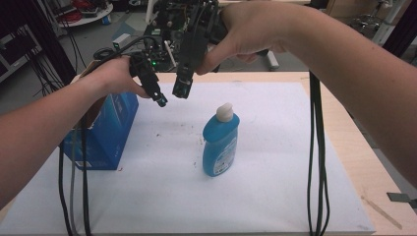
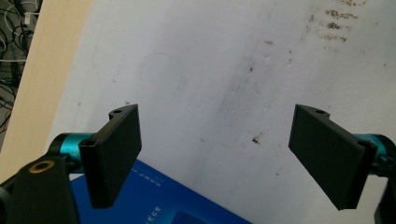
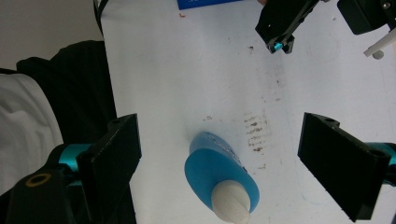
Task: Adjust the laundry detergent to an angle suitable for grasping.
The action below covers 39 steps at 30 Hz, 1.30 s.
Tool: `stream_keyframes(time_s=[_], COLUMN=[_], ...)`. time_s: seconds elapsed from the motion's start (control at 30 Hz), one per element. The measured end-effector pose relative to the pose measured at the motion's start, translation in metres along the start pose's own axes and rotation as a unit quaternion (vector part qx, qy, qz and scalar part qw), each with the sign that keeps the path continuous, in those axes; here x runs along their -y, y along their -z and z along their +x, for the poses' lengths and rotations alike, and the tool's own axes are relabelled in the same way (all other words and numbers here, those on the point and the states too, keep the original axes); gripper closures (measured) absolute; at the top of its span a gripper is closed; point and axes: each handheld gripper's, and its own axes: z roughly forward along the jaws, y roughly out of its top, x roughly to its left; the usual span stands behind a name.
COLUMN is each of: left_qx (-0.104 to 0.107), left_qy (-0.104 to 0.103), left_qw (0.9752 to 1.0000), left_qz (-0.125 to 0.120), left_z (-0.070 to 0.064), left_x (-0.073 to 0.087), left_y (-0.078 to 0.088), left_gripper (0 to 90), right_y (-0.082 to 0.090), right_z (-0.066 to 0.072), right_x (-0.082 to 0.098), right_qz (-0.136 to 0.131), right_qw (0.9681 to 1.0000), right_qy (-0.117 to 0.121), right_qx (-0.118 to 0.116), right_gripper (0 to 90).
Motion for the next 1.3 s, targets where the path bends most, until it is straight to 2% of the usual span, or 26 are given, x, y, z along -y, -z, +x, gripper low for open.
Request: stream_keyframes(time_s=[0.2, 0.47, 0.53, 0.57, 0.6, 0.67, 0.73, 0.77, 0.8, 0.93, 1.1, 1.3], left_qx=[0.0, 0.001, 0.018, 0.018, 0.027, 0.031, 0.044, 0.048, 0.048, 0.057, 0.057, 0.058], left_qy=[0.004, -0.001, 0.005, 0.005, 0.005, 0.004, 0.003, -0.003, -0.003, -0.015, -0.024, -0.019], left_qw=[1.0, 1.0, 0.9996, 0.9996, 0.9992, 0.9989, 0.9983, 0.9981, 0.9981, 0.9972, 0.996, 0.9948], left_qz=[-0.002, -0.004, -0.02, -0.02, -0.028, -0.035, -0.038, -0.039, -0.039, -0.045, -0.065, -0.081], left_z=[-0.001, -0.004, -0.008, -0.008, -0.01, -0.014, -0.019, -0.021, -0.021, -0.037, -0.056, -0.074], left_x=[0.0, 0.001, 0.002, 0.002, 0.002, 0.003, 0.004, 0.005, 0.005, 0.008, 0.009, 0.01], left_y=[0.002, 0.006, 0.015, 0.015, 0.02, 0.025, 0.032, 0.035, 0.035, 0.05, 0.057, 0.056], left_gripper=[17.2, 17.2, 17.2, 17.2, 17.2, 17.2, 17.1, 17.1, 17.1, 17.1, 17.1, 17.1], right_y=[0.003, 0.007, 0.011, 0.011, 0.012, 0.015, 0.016, 0.017, 0.017, 0.02, 0.027, 0.04], right_z=[0.0, -0.001, -0.001, -0.001, 0.0, 0.0, 0.0, 0.0, 0.0, -0.001, 0.002, 0.005], right_x=[0.002, 0.003, 0.005, 0.005, 0.005, 0.006, 0.007, 0.007, 0.007, 0.008, 0.007, 0.007], right_qz=[-0.006, -0.015, -0.02, -0.02, -0.021, -0.026, -0.029, -0.03, -0.03, -0.034, -0.037, -0.045], right_qw=[1.0, 0.9999, 0.9998, 0.9998, 0.9998, 0.9996, 0.9996, 0.9995, 0.9995, 0.9994, 0.9993, 0.9989], right_qy=[-0.002, -0.006, -0.006, -0.006, -0.005, -0.004, -0.007, -0.006, -0.006, -0.009, -0.007, -0.008], right_qx=[0.001, 0.001, 0.002, 0.002, 0.003, 0.005, 0.005, 0.004, 0.004, 0.006, 0.009, 0.014], right_gripper=[12.7, 12.7, 12.7, 12.7, 12.7, 12.7, 12.7, 12.7, 12.7, 12.8, 12.8, 12.8])
